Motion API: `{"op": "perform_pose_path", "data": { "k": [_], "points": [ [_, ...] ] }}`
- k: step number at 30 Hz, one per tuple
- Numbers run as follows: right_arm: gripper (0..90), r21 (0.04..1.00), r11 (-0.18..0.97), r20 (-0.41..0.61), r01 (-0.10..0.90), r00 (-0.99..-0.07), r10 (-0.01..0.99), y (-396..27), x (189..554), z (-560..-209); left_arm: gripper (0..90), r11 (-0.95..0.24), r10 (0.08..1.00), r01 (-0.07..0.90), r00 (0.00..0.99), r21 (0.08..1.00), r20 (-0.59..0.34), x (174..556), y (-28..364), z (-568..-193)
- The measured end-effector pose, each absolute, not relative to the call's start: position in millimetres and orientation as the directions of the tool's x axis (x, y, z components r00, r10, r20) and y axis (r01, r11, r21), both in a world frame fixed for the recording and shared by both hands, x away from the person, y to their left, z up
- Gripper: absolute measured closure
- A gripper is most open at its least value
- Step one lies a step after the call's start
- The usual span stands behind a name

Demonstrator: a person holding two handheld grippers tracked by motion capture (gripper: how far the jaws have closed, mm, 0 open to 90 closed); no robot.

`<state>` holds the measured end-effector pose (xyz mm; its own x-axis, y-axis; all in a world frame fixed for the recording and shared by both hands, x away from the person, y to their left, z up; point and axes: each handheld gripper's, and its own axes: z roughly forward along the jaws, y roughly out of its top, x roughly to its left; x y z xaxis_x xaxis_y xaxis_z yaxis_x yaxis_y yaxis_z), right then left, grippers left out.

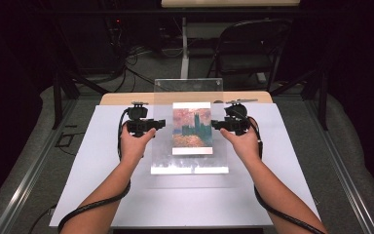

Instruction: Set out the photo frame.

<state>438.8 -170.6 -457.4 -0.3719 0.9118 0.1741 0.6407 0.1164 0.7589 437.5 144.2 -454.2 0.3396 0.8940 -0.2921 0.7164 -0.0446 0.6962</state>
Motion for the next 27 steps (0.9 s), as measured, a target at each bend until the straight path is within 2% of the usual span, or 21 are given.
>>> {"op": "perform_pose_path", "data": {
  "k": [19,27],
  "points": [
    [46.8,0.813,0.199,0.056,0.548,-0.412,0.909,-169.1,399.8,-440.3,55.7,-0.070,0.899,0.646,0.371,0.760,-0.232,399.6,146.9,-440.0],
    [48.7,0.825,0.206,0.039,0.526,-0.416,0.909,-169.9,388.5,-437.8,57.4,-0.069,0.895,0.620,0.384,0.782,-0.225,388.2,148.7,-438.7]
  ]
}}
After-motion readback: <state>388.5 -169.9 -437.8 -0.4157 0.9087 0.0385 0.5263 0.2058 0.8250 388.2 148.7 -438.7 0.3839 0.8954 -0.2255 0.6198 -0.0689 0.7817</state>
